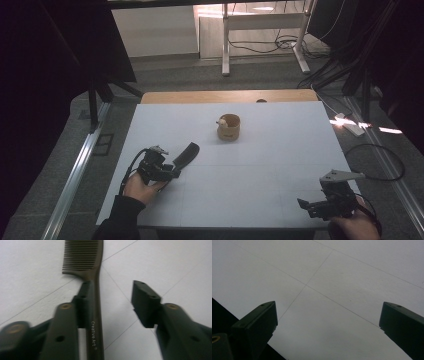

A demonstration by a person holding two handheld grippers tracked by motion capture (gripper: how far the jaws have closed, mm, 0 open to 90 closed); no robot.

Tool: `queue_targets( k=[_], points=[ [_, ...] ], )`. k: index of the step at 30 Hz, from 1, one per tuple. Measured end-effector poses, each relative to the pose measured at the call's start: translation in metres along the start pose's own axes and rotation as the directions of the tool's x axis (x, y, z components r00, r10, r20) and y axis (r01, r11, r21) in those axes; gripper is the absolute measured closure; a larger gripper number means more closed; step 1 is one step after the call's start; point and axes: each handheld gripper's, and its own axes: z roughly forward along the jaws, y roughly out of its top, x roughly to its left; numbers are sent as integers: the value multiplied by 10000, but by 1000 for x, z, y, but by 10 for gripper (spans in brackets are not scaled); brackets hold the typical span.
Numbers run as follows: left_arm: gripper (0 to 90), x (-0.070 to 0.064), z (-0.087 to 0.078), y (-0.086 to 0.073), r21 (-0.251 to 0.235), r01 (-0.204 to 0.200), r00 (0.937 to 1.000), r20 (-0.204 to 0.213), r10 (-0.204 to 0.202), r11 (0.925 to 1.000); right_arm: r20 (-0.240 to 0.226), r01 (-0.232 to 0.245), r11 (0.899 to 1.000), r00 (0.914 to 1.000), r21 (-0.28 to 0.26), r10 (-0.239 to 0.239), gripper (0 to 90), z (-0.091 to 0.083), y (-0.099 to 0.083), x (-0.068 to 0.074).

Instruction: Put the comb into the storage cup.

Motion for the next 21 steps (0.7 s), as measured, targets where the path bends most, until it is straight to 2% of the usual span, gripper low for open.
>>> queue_targets(
  k=[8,11,15,19,21],
  points=[
    [314,3,0,-1,-189,-58,9998,-215,54,9998,-7,4,10000,10000,12,-4,22,0,0,0],
    [251,6,0,-2,-274,41,9997,-229,-48,9996,-9,6,10000,10000,9,-6,23,0,0,0],
    [145,8,0,-2,-216,14,9995,-301,-21,9998,-17,16,10000,10000,11,-16,22,0,0,0],
    [42,8,1,-2,-148,2,9988,-493,-9,9999,-21,16,10000,10000,21,-15,23,0,0,0],
    [0,8,3,-3,33,-79,9968,-796,81,10000,-24,20,10000,10000,30,-20,23,0,0,0]
  ],
)
